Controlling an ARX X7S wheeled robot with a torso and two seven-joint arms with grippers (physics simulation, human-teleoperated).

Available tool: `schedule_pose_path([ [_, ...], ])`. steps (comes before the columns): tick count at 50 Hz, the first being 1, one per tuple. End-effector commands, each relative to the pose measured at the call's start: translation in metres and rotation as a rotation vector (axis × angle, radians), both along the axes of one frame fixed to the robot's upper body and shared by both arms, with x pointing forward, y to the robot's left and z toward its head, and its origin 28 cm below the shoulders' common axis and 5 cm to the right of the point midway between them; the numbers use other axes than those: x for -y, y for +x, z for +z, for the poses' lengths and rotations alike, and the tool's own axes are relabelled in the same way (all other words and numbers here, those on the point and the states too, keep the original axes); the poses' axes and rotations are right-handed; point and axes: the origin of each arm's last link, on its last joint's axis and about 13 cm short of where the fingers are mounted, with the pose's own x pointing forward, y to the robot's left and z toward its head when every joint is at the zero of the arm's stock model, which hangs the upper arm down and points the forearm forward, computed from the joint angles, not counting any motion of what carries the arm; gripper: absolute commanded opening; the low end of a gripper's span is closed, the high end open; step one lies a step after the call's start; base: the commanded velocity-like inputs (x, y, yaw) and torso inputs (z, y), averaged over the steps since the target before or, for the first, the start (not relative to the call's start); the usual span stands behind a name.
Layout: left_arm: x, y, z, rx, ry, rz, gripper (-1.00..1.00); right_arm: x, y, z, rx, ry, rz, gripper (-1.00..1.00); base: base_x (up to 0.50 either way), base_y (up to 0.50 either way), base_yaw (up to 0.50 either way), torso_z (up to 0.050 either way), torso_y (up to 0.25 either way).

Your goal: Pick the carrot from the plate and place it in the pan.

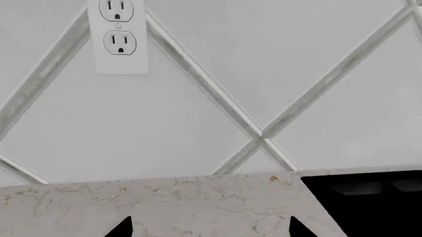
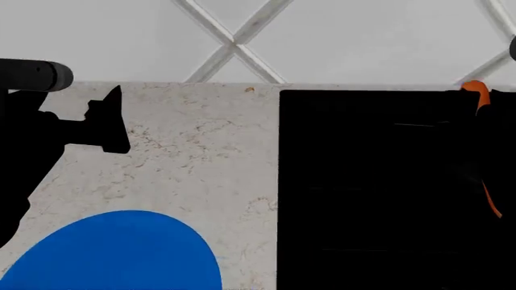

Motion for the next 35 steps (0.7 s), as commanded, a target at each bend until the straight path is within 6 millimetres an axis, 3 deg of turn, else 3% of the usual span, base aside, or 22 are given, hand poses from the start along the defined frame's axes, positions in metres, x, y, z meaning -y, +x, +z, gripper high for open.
schedule_pose_path([
  [1,-0.0004,-0.0006,-0.0001,-0.001,-0.001,0.002,1.00,-0.0005,-0.0010,0.0022,0.005,-0.008,0.002,-1.00,0.00,-0.50,0.00,0.000,0.000],
  [21,-0.0016,-0.0011,-0.0015,-0.003,-0.001,0.005,1.00,-0.0024,-0.0019,0.0027,0.004,-0.008,0.010,-1.00,0.00,-0.50,0.00,0.000,0.000],
  [35,-0.0040,0.0000,-0.0013,-0.003,-0.003,0.012,1.00,-0.0047,0.0004,0.0036,-0.003,-0.013,0.035,-1.00,0.00,-0.01,0.00,0.000,0.000],
])
